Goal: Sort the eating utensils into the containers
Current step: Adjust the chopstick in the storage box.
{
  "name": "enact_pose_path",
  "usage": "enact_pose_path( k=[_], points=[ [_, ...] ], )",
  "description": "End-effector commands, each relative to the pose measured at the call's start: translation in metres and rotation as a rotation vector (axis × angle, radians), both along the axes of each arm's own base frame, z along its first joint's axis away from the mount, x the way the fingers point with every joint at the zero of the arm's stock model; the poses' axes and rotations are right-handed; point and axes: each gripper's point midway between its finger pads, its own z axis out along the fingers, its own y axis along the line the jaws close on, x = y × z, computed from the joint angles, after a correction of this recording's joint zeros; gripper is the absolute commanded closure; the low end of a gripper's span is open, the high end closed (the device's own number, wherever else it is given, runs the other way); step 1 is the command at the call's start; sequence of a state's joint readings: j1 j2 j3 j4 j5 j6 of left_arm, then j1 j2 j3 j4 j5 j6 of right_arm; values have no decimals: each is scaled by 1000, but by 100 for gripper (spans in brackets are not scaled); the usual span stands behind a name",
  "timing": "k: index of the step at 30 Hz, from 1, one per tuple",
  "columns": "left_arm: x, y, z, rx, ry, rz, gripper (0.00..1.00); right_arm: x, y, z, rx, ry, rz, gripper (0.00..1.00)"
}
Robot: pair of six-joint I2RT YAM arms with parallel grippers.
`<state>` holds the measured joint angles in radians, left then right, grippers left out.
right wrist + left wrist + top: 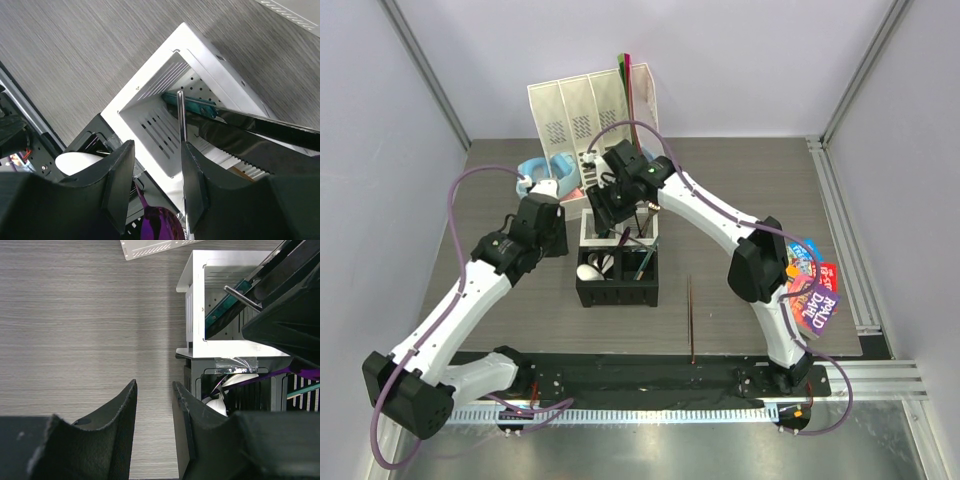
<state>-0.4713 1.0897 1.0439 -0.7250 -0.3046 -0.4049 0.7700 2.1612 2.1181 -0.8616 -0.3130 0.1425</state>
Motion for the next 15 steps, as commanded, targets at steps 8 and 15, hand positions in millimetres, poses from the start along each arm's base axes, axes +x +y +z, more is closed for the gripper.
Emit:
enact_pose_path(
  k=[8, 15],
  points=[
    [0, -3, 2, -35, -10, -1, 65, 14, 7, 4, 5, -74, 11, 52],
    [0, -3, 0, -29, -5, -8, 65, 18, 11, -6, -2, -63, 15, 54]
  ],
)
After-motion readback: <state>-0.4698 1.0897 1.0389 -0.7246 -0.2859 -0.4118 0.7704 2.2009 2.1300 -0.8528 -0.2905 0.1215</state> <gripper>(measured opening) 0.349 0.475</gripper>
